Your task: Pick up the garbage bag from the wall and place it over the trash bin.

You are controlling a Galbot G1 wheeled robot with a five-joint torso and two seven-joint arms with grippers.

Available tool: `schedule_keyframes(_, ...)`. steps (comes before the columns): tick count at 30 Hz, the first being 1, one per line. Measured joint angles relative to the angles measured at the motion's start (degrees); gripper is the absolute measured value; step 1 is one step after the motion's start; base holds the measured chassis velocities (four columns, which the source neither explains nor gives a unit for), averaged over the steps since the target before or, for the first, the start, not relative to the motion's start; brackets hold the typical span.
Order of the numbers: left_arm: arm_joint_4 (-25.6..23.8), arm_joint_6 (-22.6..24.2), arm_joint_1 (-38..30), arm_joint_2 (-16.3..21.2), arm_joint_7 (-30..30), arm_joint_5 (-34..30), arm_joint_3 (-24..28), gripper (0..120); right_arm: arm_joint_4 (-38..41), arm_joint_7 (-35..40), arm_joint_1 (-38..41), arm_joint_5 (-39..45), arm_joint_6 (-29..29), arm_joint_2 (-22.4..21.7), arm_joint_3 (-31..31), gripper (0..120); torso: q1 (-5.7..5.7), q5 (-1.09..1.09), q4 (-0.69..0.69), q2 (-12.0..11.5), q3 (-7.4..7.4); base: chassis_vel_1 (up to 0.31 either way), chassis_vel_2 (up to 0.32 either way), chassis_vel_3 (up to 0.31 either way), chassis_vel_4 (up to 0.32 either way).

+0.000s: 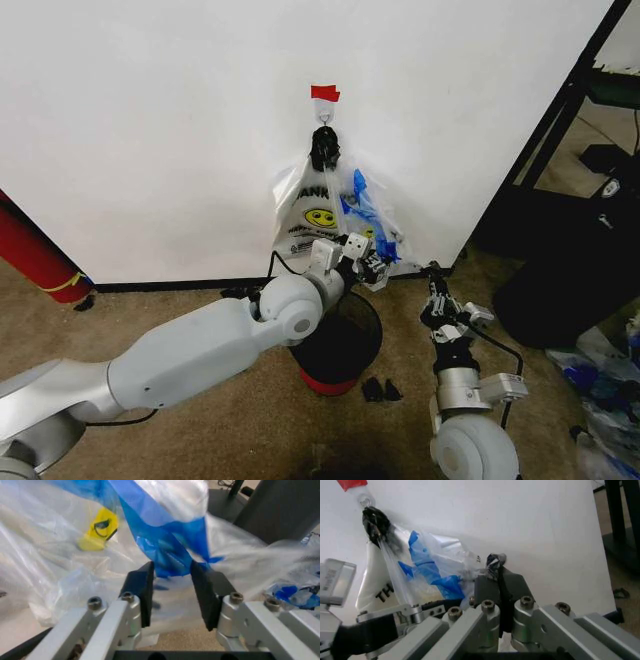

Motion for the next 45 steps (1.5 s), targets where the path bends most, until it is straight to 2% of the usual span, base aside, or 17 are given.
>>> schedule_keyframes(5,1.3,-0.3,0.0,-1.2,-0.5,-0.5,0.0,25,0.6,0.0,-0.5,0.0,0.0,-0.1,0.7,0,0.0,0.0,0.0,0.0,0.0,0.0,0.0,0.0,0.0)
schedule_keyframes(9,1.8,-0.6,0.1,-2.0,-1.1,-1.2,-0.3,15,0.8,0.0,-0.7,0.0,0.0,-0.1,0.8,0,0.0,0.0,-0.01,0.0,0.0,0.0,0.0,0.0,0.0)
schedule_keyframes(13,2.1,-2.1,0.4,-2.3,-1.8,-1.3,-0.6,0,1.1,0.1,-0.9,0.0,0.0,0.3,0.8,0,0.0,0.0,-0.01,0.0,0.0,0.0,0.0,0.0,0.0)
schedule_keyframes(20,0.4,-3.0,2.2,-1.1,-2.9,-0.3,-2.3,0,1.1,0.4,-0.7,0.3,-0.1,0.4,0.9,0,0.0,0.0,0.0,0.0,0.0,0.0,0.0,0.0,0.0)
schedule_keyframes(32,-8.9,-5.2,11.0,5.5,-4.2,2.1,-10.3,0,1.1,2.3,-0.5,1.2,-1.3,-0.9,1.3,0,0.0,-0.01,0.01,0.0,0.0,0.0,0.0,0.0,0.0)
schedule_keyframes(39,-11.8,-6.0,16.0,6.5,-4.0,5.1,-13.8,0,2.2,1.0,-3.1,-3.8,-1.7,-6.9,1.9,5,0.0,0.0,-0.01,0.0,0.0,0.0,0.0,0.0,0.0)
schedule_keyframes(45,-13.0,-6.4,18.6,6.3,-3.5,7.7,-15.3,0,5.7,-1.7,-2.0,-5.4,-5.1,-19.8,6.2,27,0.0,0.0,-0.01,0.0,0.0,0.0,0.0,0.0,0.0)
